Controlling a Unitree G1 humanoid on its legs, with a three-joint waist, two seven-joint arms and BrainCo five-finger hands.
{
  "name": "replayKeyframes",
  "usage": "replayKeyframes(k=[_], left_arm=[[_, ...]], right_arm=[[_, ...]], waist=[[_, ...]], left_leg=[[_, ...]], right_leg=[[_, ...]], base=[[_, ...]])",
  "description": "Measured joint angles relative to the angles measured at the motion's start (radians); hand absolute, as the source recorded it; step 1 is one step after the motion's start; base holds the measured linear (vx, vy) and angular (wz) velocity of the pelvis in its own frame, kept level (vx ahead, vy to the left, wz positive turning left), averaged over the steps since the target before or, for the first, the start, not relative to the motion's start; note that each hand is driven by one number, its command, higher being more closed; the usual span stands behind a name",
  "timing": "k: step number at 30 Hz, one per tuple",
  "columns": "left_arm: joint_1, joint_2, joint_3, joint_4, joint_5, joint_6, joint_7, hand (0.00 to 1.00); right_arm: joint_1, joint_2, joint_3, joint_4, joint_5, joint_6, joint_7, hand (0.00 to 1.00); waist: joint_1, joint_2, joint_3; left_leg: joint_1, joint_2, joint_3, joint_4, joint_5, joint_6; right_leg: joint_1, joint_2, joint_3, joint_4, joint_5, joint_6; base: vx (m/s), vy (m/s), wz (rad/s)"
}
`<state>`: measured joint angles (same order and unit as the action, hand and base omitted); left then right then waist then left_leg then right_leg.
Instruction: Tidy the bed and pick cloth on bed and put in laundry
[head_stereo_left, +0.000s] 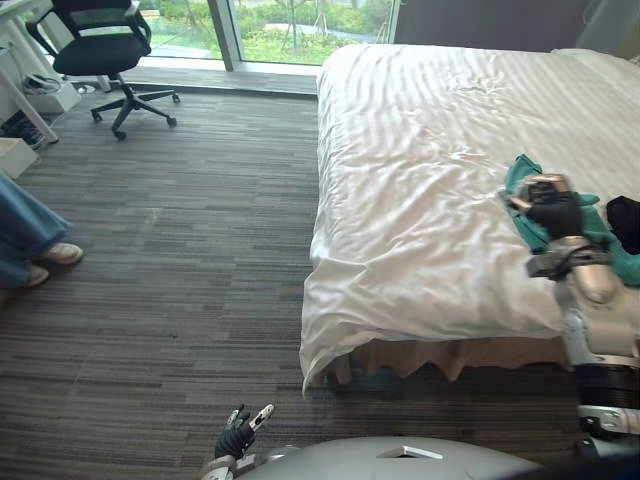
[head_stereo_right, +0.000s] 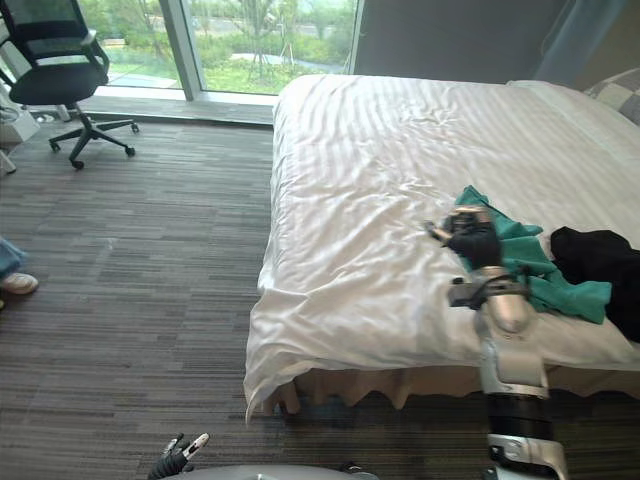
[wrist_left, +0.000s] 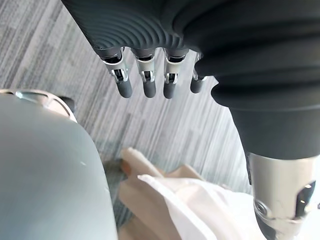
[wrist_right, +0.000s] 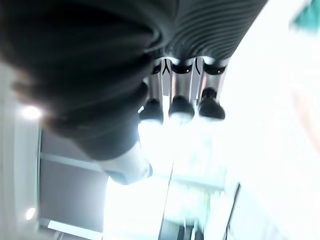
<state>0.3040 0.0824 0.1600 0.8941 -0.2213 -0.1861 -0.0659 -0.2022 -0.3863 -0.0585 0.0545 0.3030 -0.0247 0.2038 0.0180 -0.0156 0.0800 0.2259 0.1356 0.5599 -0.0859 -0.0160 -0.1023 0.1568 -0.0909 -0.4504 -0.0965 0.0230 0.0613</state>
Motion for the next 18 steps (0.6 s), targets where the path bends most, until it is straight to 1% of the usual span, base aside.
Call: replayKeyframes(k=[2, 3, 4, 5, 7, 9, 10, 11, 12, 13, 14, 15, 18], left_arm=[[0.003, 0.0, 0.0, 0.003, -0.001, -0.011, 0.0, 0.0], [-0.008, -0.004, 0.0, 0.004, -0.004, -0.022, -0.002, 0.0], [-0.017, -0.003, -0.001, 0.0, -0.006, -0.01, -0.001, 0.0], [-0.028, -0.003, -0.001, -0.001, -0.006, 0.004, -0.001, 0.0], [-0.051, 0.001, -0.002, -0.011, -0.008, 0.049, 0.0, 0.0], [-0.067, 0.004, -0.002, -0.025, -0.016, 0.082, 0.0, 0.0], [-0.078, 0.005, -0.003, -0.039, -0.042, 0.124, -0.002, 0.0], [-0.094, 0.009, -0.004, -0.048, -0.045, 0.152, -0.003, 0.0], [-0.113, 0.01, -0.004, -0.05, -0.049, 0.162, -0.003, 0.0], [-0.159, 0.011, -0.005, -0.052, -0.076, 0.175, -0.003, 0.0], [-0.211, 0.014, -0.008, -0.058, -0.105, 0.181, -0.002, 0.0], [-0.239, 0.015, -0.011, -0.061, -0.12, 0.182, -0.002, 0.0], [-0.382, 0.026, -0.014, -0.098, -0.183, 0.184, 0.0, 0.0]], right_arm=[[-0.017, 0.031, 0.063, 0.003, 0.001, 0.018, 0.015, 1.0], [-0.099, 0.076, 0.164, 0.01, 0.004, 0.042, 0.022, 1.0], [-0.13, 0.095, 0.206, 0.008, 0.008, 0.065, 0.019, 1.0], [-0.139, 0.104, 0.219, 0.008, 0.008, 0.082, 0.016, 1.0], [-0.162, 0.125, 0.264, 0.009, 0.008, 0.122, 0.008, 1.0], [-0.187, 0.15, 0.293, 0.021, 0.008, 0.141, 0.001, 1.0], [-0.222, 0.167, 0.326, 0.055, 0.025, 0.161, -0.01, 1.0], [-0.256, 0.187, 0.347, 0.106, 0.031, 0.173, -0.022, 1.0], [-0.276, 0.194, 0.356, 0.133, 0.033, 0.176, -0.031, 1.0], [-0.322, 0.206, 0.369, 0.184, 0.039, 0.177, -0.047, 1.0], [-0.381, 0.222, 0.373, 0.232, 0.039, 0.174, -0.063, 1.0], [-0.415, 0.228, 0.375, 0.255, 0.039, 0.171, -0.07, 1.0], [-0.62, 0.233, 0.382, 0.366, 0.037, 0.146, -0.094, 1.0]], waist=[[0.003, 0.003, 0.01], [0.016, 0.007, 0.036], [0.023, 0.005, 0.046], [0.026, 0.002, 0.047], [0.036, -0.003, 0.048], [0.044, -0.003, 0.051], [0.051, -0.004, 0.053], [0.054, -0.008, 0.06], [0.056, -0.012, 0.066], [0.063, -0.015, 0.093], [0.082, -0.017, 0.133], [0.087, -0.018, 0.156], [0.109, -0.004, 0.323]], left_leg=[[0.0, -0.002, -0.023, -0.002, 0.002, 0.004], [-0.001, -0.001, -0.036, -0.011, 0.014, 0.012], [-0.003, -0.001, -0.046, -0.011, 0.018, 0.014], [-0.004, -0.001, -0.05, -0.011, 0.02, 0.014], [-0.015, -0.003, -0.076, -0.011, 0.027, 0.019], [-0.024, -0.004, -0.085, -0.011, 0.032, 0.021], [-0.039, -0.005, -0.091, -0.011, 0.037, 0.024], [-0.06, -0.005, -0.105, -0.008, 0.043, 0.027], [-0.075, -0.005, -0.113, -0.004, 0.046, 0.029], [-0.108, -0.004, -0.129, 0.009, 0.052, 0.034], [-0.149, -0.002, -0.133, 0.023, 0.059, 0.038], [-0.171, 0.002, -0.133, 0.028, 0.063, 0.04], [-0.295, 0.007, -0.142, 0.065, 0.091, 0.054]], right_leg=[[0.01, -0.003, -0.01, -0.005, 0.0, 0.0], [0.01, -0.012, -0.029, -0.006, 0.004, -0.003], [0.012, -0.013, -0.032, -0.006, 0.008, -0.005], [0.013, -0.013, -0.033, -0.006, 0.008, -0.006], [0.018, -0.015, -0.051, -0.006, 0.009, -0.006], [0.014, -0.016, -0.059, -0.006, 0.01, -0.007], [0.003, -0.017, -0.063, -0.006, 0.013, -0.008], [-0.009, -0.018, -0.075, -0.006, 0.016, -0.011], [-0.018, -0.018, -0.083, -0.006, 0.018, -0.012], [-0.039, -0.018, -0.09, -0.005, 0.025, -0.019], [-0.073, -0.019, -0.092, 0.0, 0.034, -0.026], [-0.092, -0.018, -0.091, 0.001, 0.04, -0.031], [-0.217, -0.029, -0.088, 0.06, 0.049, -0.05]], base=[[-0.13, -0.041, 0.29], [-0.15, -0.041, 0.19], [-0.15, -0.044, 0.17], [-0.05, -0.015, 0.21], [-0.03, -0.013, 0.31], [-0.02, -0.005, 0.2], [-0.03, -0.012, 0.18], [-0.03, -0.017, 0.24], [-0.03, -0.022, 0.33], [-0.07, -0.026, 0.25], [-0.09, -0.029, 0.15], [-0.13, -0.041, 0.04], [-0.12, -0.017, 0.02]])
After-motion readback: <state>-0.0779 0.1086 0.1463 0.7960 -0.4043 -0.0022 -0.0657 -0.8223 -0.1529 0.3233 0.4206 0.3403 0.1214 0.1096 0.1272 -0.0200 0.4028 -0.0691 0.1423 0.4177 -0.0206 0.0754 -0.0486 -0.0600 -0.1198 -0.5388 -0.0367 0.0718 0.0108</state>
